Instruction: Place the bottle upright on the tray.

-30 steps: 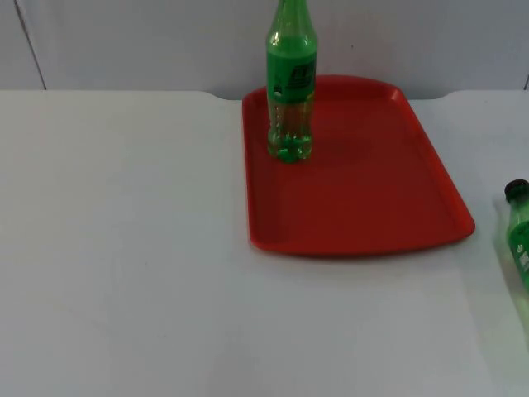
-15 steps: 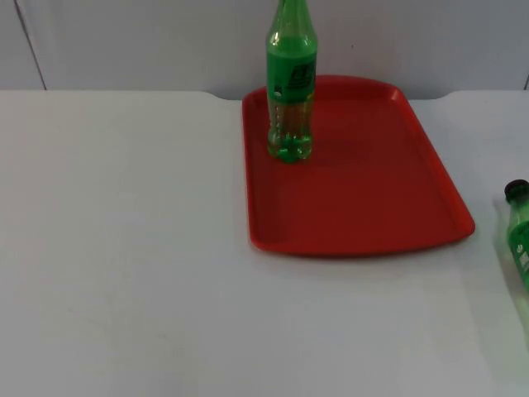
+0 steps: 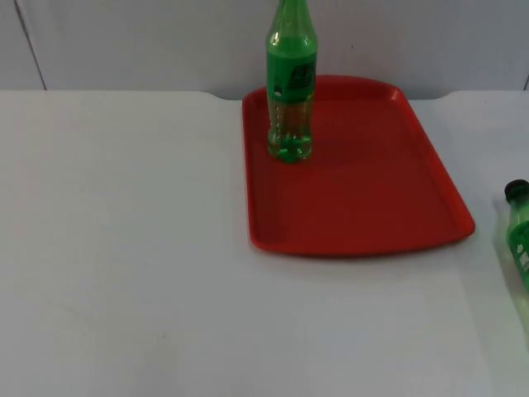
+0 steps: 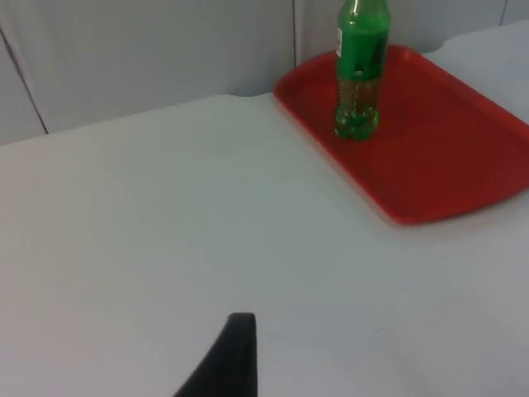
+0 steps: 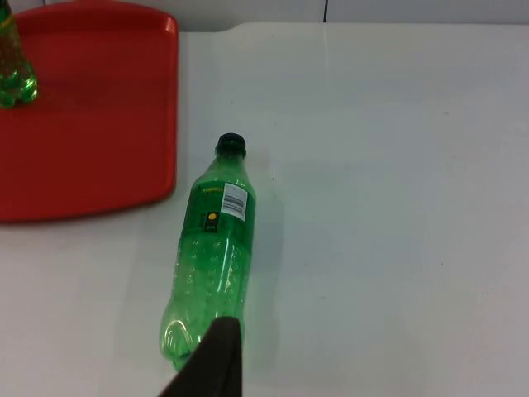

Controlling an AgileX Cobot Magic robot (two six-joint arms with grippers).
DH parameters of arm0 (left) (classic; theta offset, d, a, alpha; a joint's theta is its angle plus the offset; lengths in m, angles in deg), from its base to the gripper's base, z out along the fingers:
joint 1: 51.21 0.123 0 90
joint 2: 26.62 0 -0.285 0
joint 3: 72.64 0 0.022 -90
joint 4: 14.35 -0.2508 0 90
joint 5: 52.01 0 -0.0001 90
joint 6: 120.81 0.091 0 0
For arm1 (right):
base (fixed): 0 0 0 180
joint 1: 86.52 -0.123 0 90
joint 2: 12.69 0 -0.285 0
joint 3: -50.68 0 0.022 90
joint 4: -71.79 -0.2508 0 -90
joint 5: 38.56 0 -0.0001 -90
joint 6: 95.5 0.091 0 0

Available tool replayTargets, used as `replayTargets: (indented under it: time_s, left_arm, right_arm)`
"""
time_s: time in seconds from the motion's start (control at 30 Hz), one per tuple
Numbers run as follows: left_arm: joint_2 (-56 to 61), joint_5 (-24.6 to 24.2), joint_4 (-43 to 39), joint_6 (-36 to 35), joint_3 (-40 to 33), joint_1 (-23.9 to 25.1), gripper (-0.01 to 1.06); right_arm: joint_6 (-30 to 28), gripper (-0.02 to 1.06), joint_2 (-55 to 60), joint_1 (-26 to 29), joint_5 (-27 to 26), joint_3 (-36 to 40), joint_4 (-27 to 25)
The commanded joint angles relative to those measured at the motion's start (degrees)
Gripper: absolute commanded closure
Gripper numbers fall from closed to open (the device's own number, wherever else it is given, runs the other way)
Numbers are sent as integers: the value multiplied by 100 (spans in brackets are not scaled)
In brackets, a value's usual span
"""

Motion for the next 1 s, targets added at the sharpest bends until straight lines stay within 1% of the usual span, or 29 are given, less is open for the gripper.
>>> replayTargets:
  time_s: [0.0, 0.17, 0.27, 0.33, 0.37, 0.97]
  left_arm:
    - [17, 11, -43, -18, -31, -15, 6]
    - [17, 11, -81, -18, -68, -15, 6]
    - [17, 135, -82, -32, -446, -15, 6]
    - [17, 131, -82, -32, -569, -15, 6]
    - [17, 45, -170, -54, -645, -15, 6]
    - [17, 45, -218, -132, -634, -15, 6]
  right_arm:
    - [0, 0, -22, 19, -20, 3, 27]
    - [0, 0, -22, 19, -20, 3, 27]
    - [0, 0, -22, 19, -20, 3, 27]
    - [0, 0, -22, 19, -20, 3, 27]
    - [0, 0, -22, 19, -20, 3, 27]
    - [61, 0, -22, 19, -20, 3, 27]
